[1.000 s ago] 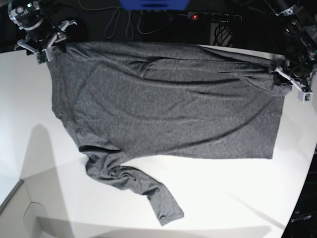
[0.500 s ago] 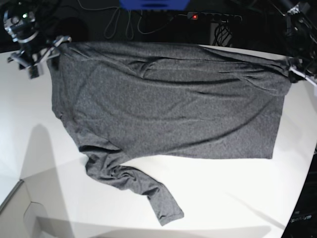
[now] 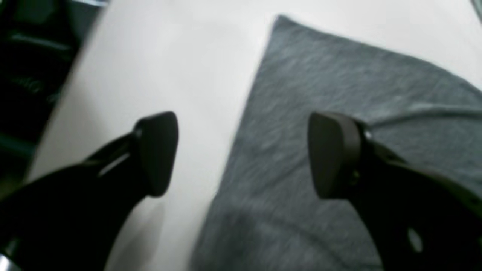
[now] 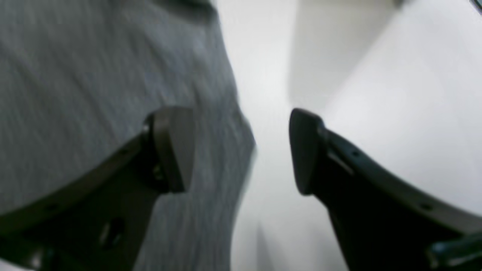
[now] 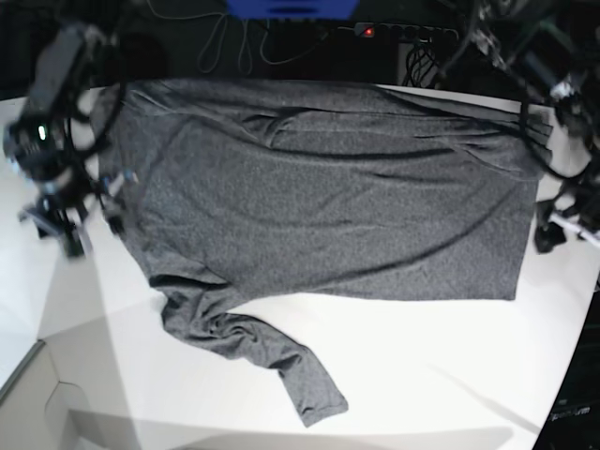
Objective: Layout the t-shirt on the table in an organized manner, then fold the t-shirt properly
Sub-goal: 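Move both grippers to the shirt's side edges and grasp them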
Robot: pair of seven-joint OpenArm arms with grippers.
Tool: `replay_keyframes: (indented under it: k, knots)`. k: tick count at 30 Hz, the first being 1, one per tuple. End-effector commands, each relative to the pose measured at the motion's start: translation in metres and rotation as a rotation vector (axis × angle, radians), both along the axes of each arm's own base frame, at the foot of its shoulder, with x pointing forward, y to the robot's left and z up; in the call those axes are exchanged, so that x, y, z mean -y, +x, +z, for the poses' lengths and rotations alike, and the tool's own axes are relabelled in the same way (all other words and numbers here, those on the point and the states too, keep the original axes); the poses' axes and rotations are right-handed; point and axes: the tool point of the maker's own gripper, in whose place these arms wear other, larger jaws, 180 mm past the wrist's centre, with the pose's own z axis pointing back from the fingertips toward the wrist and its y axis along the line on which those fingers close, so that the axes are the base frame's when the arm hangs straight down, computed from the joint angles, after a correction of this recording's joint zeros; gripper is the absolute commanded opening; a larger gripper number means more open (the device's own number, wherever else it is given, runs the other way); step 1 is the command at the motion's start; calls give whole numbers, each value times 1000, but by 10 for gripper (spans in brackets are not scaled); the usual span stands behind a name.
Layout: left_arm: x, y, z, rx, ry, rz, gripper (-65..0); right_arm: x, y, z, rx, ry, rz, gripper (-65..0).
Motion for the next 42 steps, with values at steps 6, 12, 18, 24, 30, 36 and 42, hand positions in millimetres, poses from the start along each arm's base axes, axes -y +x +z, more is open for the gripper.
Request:
replay_keyframes:
  k: [6,12,18,24,30,36,42]
  knots:
    - [14,52,11,120,22,-82,-121,8,77,-14,-40,105,-31,-248]
    - [14,66,-6,90,54,-102,-119,0,115,-47,-109,194,-43,-249]
    - [7,82,-18,92,7,-82,-117,-10,119,-76,-105,284,-77,-250]
    - [8,100,-31,86,-15,-71,-117,-16,111,-95,-140,317,-82,-256]
    - [23,126,-47,74,-39,-90,-117,-24,103,-105,-163,328,-79,-479]
    - [44,140,-67,58,-81,-124,-117,-26,101,-107,-172,332,-79,-650]
    - [41,142,-64,69,-68,-123,-117,-24,101,-107,-173,328,-79,-650]
